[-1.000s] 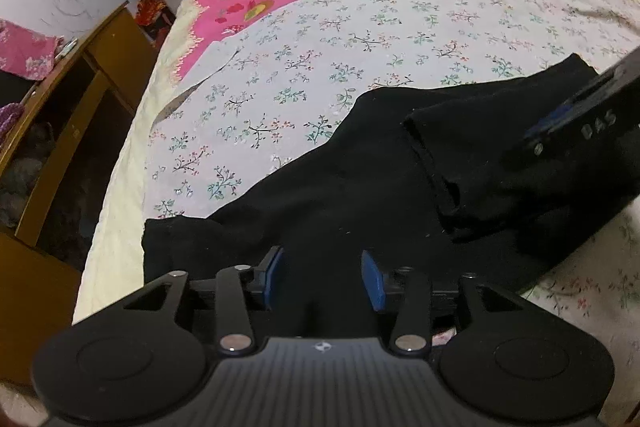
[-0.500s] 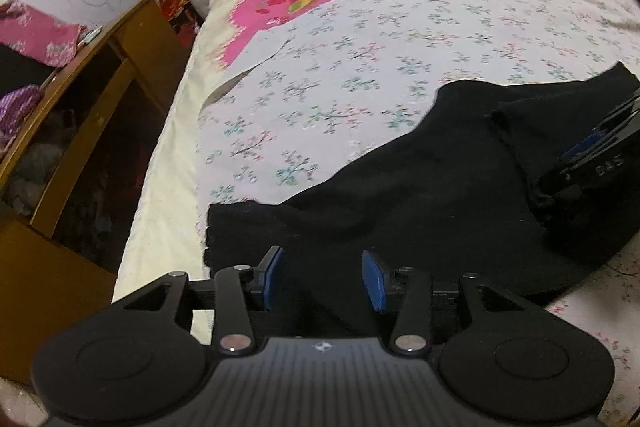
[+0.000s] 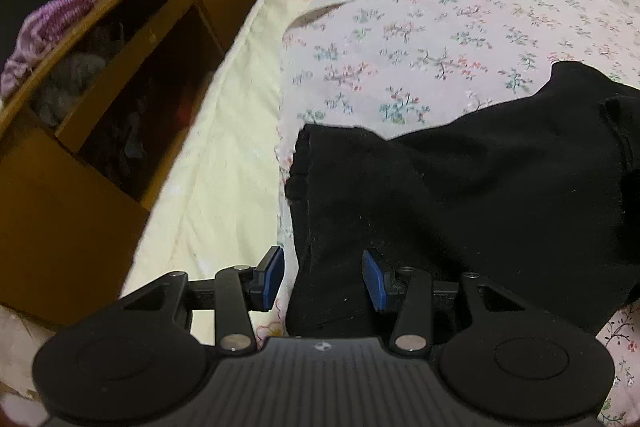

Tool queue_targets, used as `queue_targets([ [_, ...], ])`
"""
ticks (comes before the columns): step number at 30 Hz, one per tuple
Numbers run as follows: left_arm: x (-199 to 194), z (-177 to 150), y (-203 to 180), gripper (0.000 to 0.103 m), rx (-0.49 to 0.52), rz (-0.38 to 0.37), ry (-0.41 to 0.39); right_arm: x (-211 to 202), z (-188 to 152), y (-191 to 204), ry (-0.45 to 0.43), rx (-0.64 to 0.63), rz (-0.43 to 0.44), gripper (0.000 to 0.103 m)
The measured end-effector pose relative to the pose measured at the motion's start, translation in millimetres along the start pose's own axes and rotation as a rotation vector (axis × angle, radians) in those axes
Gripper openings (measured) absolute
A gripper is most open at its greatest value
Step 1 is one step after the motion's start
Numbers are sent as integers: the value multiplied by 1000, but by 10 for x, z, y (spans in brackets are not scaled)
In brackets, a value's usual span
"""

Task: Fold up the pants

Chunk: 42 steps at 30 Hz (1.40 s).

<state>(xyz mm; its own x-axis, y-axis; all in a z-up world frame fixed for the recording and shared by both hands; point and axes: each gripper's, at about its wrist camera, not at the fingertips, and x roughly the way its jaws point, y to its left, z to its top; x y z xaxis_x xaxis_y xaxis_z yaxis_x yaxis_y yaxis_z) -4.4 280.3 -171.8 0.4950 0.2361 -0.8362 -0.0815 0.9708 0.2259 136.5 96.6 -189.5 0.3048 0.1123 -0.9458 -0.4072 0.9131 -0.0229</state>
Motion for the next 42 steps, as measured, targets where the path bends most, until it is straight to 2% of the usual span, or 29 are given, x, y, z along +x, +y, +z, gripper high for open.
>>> queue_targets([
  [10,126,-15,56,54,-7,-46,21,61,11,39,18,-20,-28,34],
  [22,193,-17,74,57,-8,-52,24,98,23,41,27,-34,-33,36],
  [30,78,-86,87,57,-26,-55,0,105,27,43,28,-50,-29,36],
  [36,-74,-184,207,57,-83,-71,3,112,38,63,33,-61,-28,38],
  [42,4,-144,253,57,-91,-92,-2,112,34,75,32,-64,-25,40],
])
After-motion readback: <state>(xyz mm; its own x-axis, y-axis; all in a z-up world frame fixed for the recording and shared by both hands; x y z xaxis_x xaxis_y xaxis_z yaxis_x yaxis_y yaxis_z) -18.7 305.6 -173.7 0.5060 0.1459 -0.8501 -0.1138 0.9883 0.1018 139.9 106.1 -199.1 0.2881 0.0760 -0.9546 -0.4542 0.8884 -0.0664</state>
